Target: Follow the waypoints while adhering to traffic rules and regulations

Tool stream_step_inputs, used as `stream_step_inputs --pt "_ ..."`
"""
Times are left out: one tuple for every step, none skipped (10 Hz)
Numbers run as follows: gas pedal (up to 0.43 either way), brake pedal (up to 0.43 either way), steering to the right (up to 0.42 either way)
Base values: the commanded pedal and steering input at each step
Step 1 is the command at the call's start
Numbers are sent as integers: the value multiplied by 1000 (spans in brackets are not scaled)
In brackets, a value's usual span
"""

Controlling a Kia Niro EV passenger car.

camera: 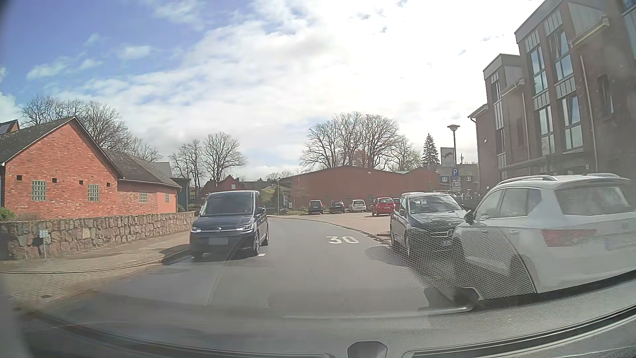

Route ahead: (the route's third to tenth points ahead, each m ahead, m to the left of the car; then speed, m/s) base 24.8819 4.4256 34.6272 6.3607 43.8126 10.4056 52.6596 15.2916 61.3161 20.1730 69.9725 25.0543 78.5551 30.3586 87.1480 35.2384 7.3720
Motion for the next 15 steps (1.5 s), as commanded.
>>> stream_step_inputs --pt "220 0 -7" --pt "220 0 -8" --pt "209 0 -7" --pt "197 6 -8" --pt "197 0 -12" --pt "197 0 -14" --pt "197 0 -8" --pt "197 0 -6" --pt "197 0 -9" --pt "197 0 -17" --pt "189 0 -19" --pt "177 0 -19" --pt "169 6 -19" --pt "157 0 -22" --pt "157 6 -26"
